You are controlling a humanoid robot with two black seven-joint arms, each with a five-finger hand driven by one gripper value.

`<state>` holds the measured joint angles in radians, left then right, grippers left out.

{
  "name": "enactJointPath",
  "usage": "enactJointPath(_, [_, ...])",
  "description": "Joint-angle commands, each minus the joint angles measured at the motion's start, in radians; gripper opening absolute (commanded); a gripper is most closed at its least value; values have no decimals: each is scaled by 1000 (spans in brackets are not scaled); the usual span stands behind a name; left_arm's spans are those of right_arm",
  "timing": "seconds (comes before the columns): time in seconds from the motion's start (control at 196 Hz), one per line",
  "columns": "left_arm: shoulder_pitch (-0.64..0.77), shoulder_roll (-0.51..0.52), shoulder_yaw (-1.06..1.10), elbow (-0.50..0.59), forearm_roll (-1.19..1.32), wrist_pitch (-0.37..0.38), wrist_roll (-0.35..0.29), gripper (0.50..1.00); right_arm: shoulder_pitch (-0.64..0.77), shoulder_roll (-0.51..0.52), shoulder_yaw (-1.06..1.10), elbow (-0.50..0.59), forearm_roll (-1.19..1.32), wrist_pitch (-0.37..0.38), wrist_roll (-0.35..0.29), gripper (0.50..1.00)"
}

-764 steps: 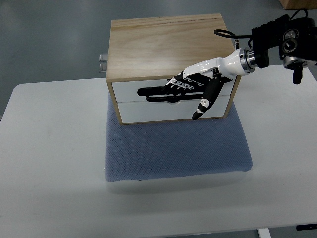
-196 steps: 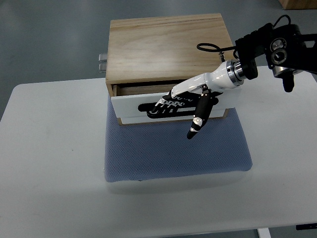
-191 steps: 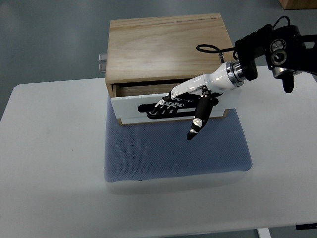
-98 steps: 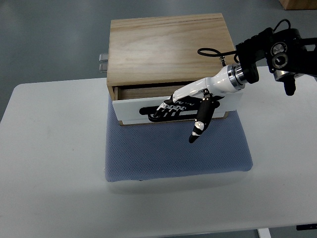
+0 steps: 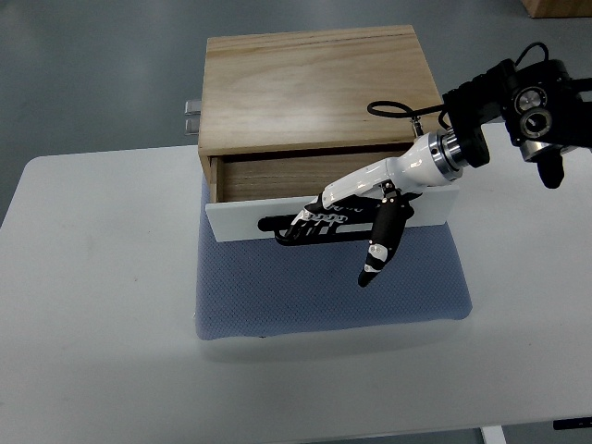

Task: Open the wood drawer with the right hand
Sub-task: 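Pull the upper drawer toward the robot with the right hand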

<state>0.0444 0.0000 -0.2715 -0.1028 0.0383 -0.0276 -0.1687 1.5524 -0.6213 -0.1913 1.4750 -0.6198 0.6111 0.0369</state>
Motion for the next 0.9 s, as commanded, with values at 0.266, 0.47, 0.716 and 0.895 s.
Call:
enactJointPath(0.266, [0,0,0,0,0,0,0,1000,0,-15,0,44,2,0,1,944])
enactJointPath(0.47, [0,0,0,0,0,0,0,1000,21,-25,0,54,5,0,3,944])
enactJointPath(0.716, [0,0,0,0,0,0,0,1000,38,-31,1,54,5,0,1,944])
enactJointPath(0.895, [0,0,0,0,0,0,0,1000,41,-32,1,45,3,0,0,944])
